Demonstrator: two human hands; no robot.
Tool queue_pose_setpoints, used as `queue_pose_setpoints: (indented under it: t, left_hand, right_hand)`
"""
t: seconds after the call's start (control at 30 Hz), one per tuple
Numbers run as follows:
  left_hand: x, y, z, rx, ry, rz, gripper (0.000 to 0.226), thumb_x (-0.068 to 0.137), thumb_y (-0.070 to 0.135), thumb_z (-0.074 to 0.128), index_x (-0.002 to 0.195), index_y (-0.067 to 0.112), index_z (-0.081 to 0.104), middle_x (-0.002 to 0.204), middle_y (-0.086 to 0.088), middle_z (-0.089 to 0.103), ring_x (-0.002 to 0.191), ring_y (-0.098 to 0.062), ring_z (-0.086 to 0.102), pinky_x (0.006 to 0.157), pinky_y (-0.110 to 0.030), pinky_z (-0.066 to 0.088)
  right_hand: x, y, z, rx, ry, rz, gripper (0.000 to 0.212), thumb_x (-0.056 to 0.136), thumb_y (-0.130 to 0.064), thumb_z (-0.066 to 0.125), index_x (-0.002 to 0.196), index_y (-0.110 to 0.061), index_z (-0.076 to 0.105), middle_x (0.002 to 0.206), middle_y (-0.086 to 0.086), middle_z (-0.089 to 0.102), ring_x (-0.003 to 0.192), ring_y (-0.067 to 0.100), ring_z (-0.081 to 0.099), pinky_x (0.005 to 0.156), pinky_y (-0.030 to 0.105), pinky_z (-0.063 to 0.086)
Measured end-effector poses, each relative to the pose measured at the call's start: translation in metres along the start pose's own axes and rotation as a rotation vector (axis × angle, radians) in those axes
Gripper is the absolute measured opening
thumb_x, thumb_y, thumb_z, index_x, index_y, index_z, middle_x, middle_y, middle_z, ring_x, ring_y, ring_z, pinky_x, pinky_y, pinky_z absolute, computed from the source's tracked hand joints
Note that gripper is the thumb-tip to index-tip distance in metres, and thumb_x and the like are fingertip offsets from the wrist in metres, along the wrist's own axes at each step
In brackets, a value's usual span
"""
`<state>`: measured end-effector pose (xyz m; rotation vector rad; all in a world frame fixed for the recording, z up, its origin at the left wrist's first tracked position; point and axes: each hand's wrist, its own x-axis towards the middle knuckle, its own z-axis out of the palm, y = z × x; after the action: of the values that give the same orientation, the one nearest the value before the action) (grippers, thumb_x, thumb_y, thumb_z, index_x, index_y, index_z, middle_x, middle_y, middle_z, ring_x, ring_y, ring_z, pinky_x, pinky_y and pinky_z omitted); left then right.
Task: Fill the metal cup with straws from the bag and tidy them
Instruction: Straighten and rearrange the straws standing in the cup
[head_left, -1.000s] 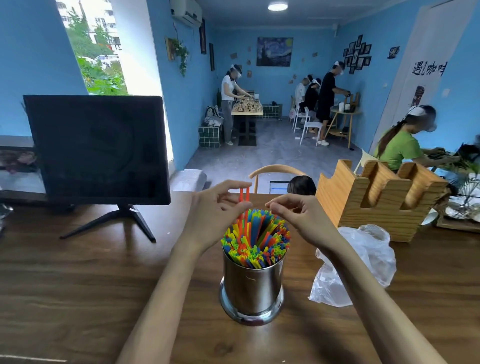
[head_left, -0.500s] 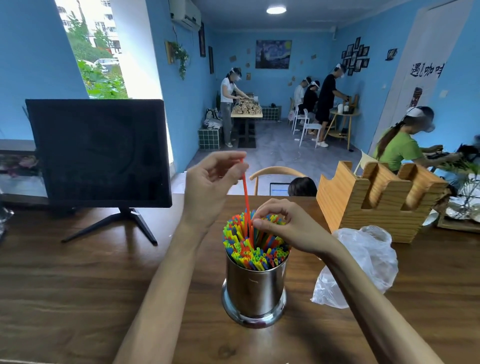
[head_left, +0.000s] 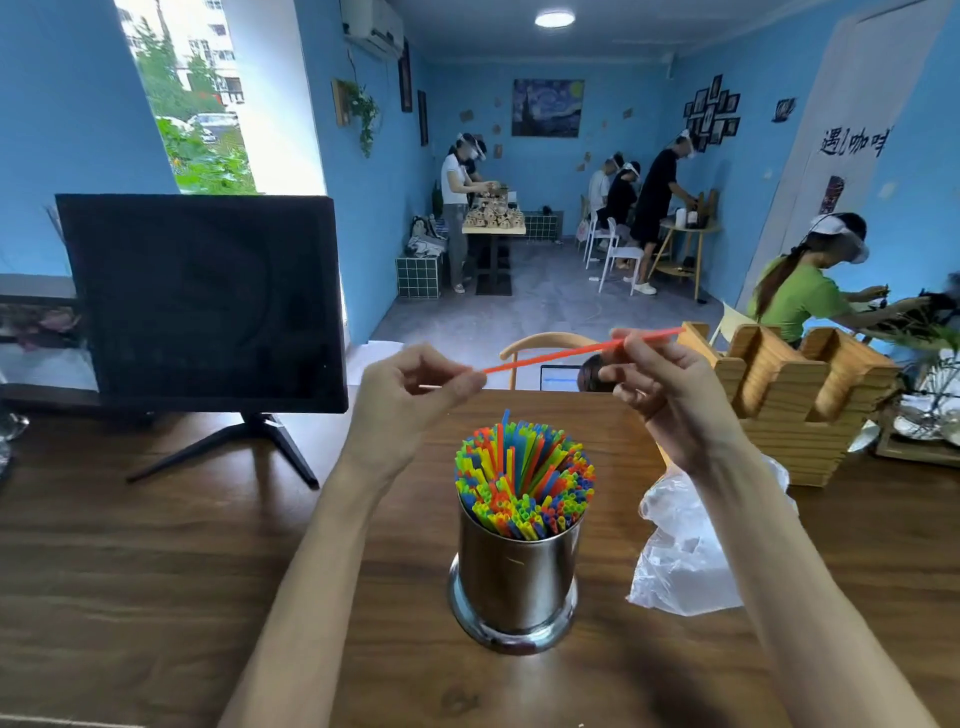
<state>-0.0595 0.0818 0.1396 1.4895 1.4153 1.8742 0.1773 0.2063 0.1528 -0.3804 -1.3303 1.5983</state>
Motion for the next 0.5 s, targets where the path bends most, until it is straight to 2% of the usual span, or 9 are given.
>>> queue_pose_setpoints:
  t: [0.07,0.13,0.23,0.3,0.37,0.43,0.5]
  left_hand:
    - [-0.003,-0.005,0.000,0.159,-0.208,-0.062,0.014,0.069,0.039,0.089,0.077,0.034,0.079,0.082,0.004,0.077,0.071,-0.002,0.066,0.072,-0.019,0.051]
    - [-0.005,-0.009,0.003,0.279,-0.318,-0.069,0.021,0.071,0.036,0.092,0.088,0.039,0.080,0.090,0.010,0.074,0.075,0.002,0.059,0.071,-0.015,0.046]
    - [-0.005,-0.012,0.006,0.418,-0.291,-0.032,0.028,0.072,0.037,0.092,0.098,0.040,0.079,0.091,0.013,0.072,0.079,0.002,0.057,0.068,-0.009,0.041]
    - [-0.005,-0.014,0.008,0.448,-0.282,-0.044,0.013,0.077,0.034,0.089,0.088,0.035,0.081,0.082,0.016,0.073,0.072,0.002,0.059,0.063,-0.010,0.042]
    - [-0.005,-0.017,0.010,0.470,-0.277,-0.042,0.005,0.081,0.030,0.086,0.083,0.031,0.082,0.077,0.020,0.073,0.070,0.001,0.062,0.061,-0.010,0.043]
    - [-0.007,-0.020,0.010,0.477,-0.268,-0.018,0.006,0.081,0.028,0.086,0.083,0.032,0.082,0.076,0.022,0.072,0.071,0.001,0.062,0.061,-0.009,0.043]
    - [-0.009,-0.023,0.009,0.462,-0.273,-0.002,0.010,0.080,0.029,0.087,0.081,0.035,0.080,0.078,0.023,0.072,0.073,0.001,0.061,0.061,-0.009,0.043]
  right_hand:
    - [0.005,-0.004,0.003,0.038,0.047,-0.023,0.013,0.084,-0.026,0.069,0.085,-0.021,0.081,0.086,-0.001,0.076,0.077,0.012,0.073,0.058,0.017,0.054]
    - [0.009,-0.006,0.006,-0.004,0.076,-0.072,0.013,0.090,-0.028,0.067,0.095,-0.020,0.076,0.089,0.000,0.076,0.079,0.014,0.074,0.061,0.021,0.058]
    - [0.012,-0.005,0.010,-0.201,0.112,-0.172,0.018,0.100,-0.024,0.060,0.115,-0.019,0.068,0.086,-0.002,0.074,0.077,0.016,0.073,0.065,0.024,0.059]
    - [0.012,-0.001,0.012,-0.343,0.109,-0.250,0.025,0.102,-0.017,0.059,0.125,-0.026,0.062,0.086,0.003,0.075,0.077,0.021,0.075,0.065,0.025,0.058]
    - [0.006,0.006,0.017,-0.437,0.053,-0.301,0.043,0.099,-0.013,0.063,0.133,-0.039,0.052,0.089,0.008,0.076,0.076,0.027,0.075,0.065,0.028,0.060]
    - [0.000,0.019,0.022,-0.517,0.000,-0.318,0.062,0.096,-0.009,0.067,0.137,-0.049,0.043,0.087,0.010,0.075,0.072,0.027,0.074,0.064,0.029,0.060]
    - [-0.005,0.032,0.026,-0.654,-0.031,-0.319,0.064,0.095,-0.009,0.070,0.140,-0.044,0.043,0.085,0.004,0.073,0.069,0.021,0.074,0.064,0.029,0.060]
